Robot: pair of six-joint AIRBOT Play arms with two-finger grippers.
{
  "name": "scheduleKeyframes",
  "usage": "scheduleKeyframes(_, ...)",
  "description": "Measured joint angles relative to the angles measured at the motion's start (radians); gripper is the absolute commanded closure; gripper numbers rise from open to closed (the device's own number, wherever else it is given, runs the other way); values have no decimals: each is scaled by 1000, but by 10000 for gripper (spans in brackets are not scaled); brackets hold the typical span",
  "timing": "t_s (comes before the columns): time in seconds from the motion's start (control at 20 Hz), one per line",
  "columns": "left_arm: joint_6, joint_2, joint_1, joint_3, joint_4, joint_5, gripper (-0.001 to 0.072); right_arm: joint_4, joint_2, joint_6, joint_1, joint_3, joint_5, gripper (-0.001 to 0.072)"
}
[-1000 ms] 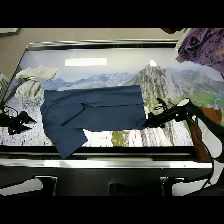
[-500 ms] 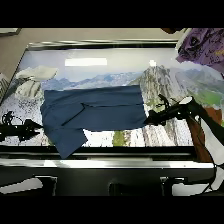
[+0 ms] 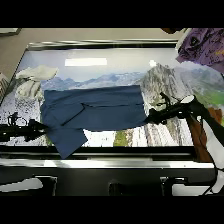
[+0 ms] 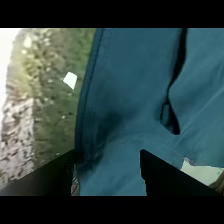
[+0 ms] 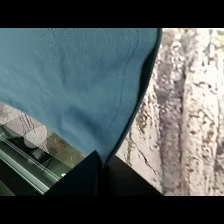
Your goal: Fold the clothes and pants, and hang the long-sleeved shirts on hangers.
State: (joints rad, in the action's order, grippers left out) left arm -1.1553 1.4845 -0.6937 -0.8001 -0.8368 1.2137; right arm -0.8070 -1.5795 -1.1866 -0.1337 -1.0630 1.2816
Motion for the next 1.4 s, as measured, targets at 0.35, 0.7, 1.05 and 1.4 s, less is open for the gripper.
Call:
scheduleKeyframes(0.35, 0, 20, 63, -18, -2, -26, 692, 0, 51, -10, 0, -3, -14, 683)
scheduleKeyframes(0.7, -87, -114, 192, -351, 35, 0, 693, -18, 139, -59, 2, -299, -44, 683)
scheduleKeyframes(1.05, -263, -261, 291, -1109, -74, 5, 693, -168, 244, -176, 2, -924, -37, 682)
scheduleKeyframes(1.4, -467, -587, 289, -1229, -355, -2, 692, -409, 581, -237, 2, -1055, -32, 682)
